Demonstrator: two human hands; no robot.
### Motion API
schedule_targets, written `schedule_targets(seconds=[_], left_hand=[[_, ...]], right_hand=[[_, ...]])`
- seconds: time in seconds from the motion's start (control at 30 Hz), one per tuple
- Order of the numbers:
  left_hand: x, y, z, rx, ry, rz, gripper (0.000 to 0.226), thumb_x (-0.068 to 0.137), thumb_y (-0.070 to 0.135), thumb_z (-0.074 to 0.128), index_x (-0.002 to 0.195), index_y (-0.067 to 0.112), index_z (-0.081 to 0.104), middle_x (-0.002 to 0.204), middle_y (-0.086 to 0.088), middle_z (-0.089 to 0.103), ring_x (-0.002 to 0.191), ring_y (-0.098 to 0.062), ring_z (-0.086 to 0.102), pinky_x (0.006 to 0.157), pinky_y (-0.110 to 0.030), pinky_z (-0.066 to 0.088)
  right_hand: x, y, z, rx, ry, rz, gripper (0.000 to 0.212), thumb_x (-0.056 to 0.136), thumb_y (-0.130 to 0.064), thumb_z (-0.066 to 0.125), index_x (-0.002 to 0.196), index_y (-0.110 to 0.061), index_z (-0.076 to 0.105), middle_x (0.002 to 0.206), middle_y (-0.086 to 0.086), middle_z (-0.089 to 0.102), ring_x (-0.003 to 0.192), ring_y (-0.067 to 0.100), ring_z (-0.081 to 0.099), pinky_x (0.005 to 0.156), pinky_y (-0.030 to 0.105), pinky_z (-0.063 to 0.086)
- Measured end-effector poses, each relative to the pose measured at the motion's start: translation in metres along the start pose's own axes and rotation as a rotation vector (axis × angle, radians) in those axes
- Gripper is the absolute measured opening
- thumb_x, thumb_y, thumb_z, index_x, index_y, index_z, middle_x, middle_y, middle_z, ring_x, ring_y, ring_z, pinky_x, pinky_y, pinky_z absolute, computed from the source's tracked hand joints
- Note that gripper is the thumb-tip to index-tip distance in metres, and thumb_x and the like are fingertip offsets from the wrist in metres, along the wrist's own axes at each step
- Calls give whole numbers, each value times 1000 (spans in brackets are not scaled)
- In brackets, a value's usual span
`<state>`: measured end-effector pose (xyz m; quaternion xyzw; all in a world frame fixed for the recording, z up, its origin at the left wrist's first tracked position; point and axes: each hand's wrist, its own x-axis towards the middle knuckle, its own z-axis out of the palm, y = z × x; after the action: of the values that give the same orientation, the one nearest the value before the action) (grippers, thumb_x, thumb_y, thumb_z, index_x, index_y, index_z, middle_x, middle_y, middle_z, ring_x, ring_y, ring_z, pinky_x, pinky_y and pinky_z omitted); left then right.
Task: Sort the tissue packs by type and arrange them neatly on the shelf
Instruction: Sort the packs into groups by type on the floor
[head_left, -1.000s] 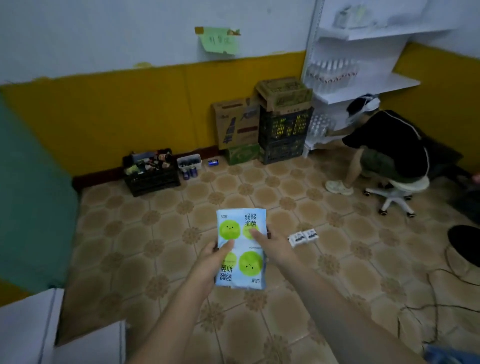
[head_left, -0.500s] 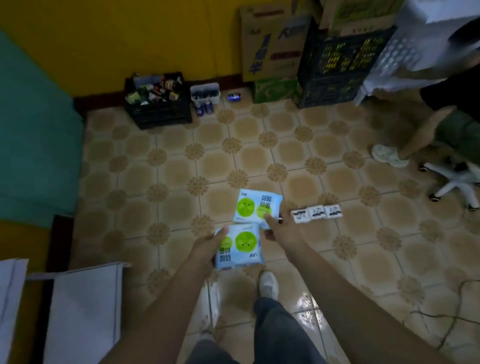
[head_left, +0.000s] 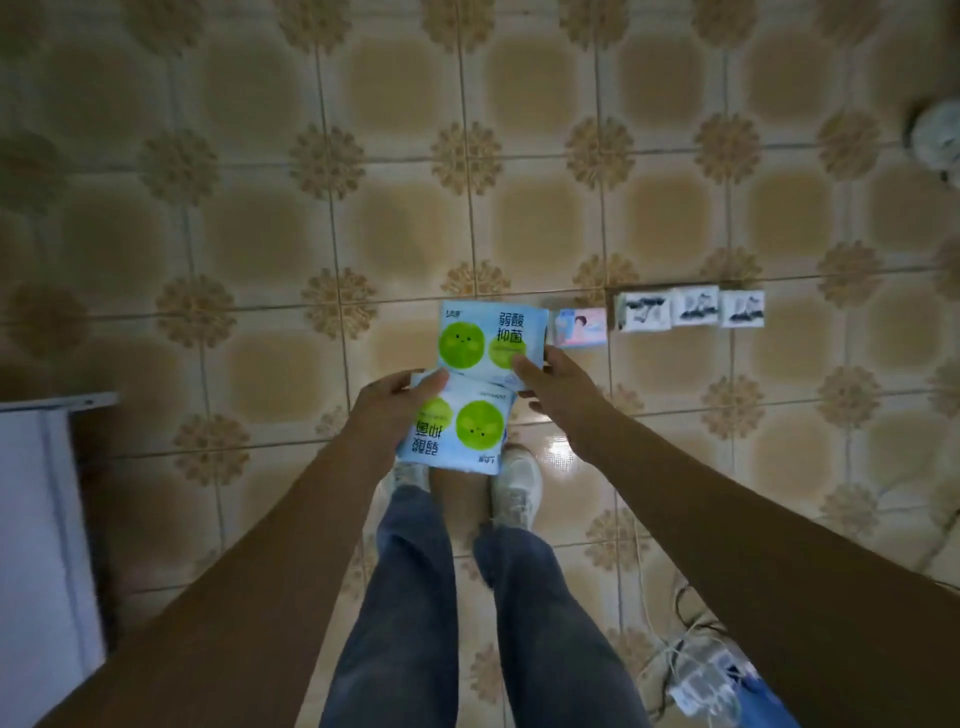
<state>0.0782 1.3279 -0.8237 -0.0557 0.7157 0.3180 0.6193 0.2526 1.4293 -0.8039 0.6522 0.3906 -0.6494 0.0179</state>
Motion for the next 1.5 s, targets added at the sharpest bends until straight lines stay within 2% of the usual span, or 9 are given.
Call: schedule_targets(seconds=[0.3,0.4,0.57,0.7,0.83,0.97,1.17,1.33,1.5], left_hand=[[304,-117,3,11,-196,-57,15,94,21,66,105,12,69,104,-16,74,88,-32,72,76,-47,60],[361,-140,11,-2,-127,-37,19,94,22,66,107,9,69,89,-11,74,74,-27,72,69,-41,59],[407,-147,17,4,145,165,32,78,41,77,99,18,72,101,-9,75,91,-30,73,84,-52,59],[393,-142,21,332,376,108,58,82,50,64,126,12,60,123,-16,61,111,-33,61,99,-47,49],[373,-148,19,371,181,-23,46,89,36,59,128,11,61,119,-14,67,108,-33,64,83,-32,50],[370,-153,19,316,98,-2,48,76,36,56,124,30,65,111,-1,73,99,-23,69,90,-42,56],[319,-117,17,506,53,78,45,84,20,52,128,23,62,111,4,65,100,-18,60,81,-27,44],[217,-60,8,715,63,164,46,97,13,54,143,12,48,138,-11,54,127,-29,52,87,-24,39],[68,43,-13,825,137,261,55,98,21,47,152,22,33,144,-6,47,129,-22,47,104,-32,42]], right_hand=[[273,142,60,17,-80,127,29,100,-33,54,127,-23,53,112,-1,62,91,13,58,74,29,45],[329,163,70,51,-90,130,22,102,-27,51,123,-26,55,107,-3,64,87,10,61,72,26,48],[371,158,83,28,-90,65,34,102,-21,48,136,-23,49,110,-4,61,90,11,58,79,27,47],[346,148,91,-177,-94,135,44,101,-28,49,144,-22,37,127,5,51,106,19,48,83,30,40],[316,142,100,-290,-153,215,56,101,-24,51,152,-15,27,146,12,43,111,23,46,75,24,40],[311,139,101,-235,-186,232,44,103,-18,47,146,-14,40,144,10,46,111,16,43,78,21,37],[297,121,83,-424,-92,225,56,100,-35,50,150,-14,35,153,10,37,137,27,38,113,39,33],[222,36,58,-802,-87,106,63,103,-43,38,156,-13,19,158,14,30,144,30,29,112,31,25],[90,-122,40,-959,17,-170,66,102,-47,38,156,-15,18,160,10,27,145,26,29,114,30,24]])
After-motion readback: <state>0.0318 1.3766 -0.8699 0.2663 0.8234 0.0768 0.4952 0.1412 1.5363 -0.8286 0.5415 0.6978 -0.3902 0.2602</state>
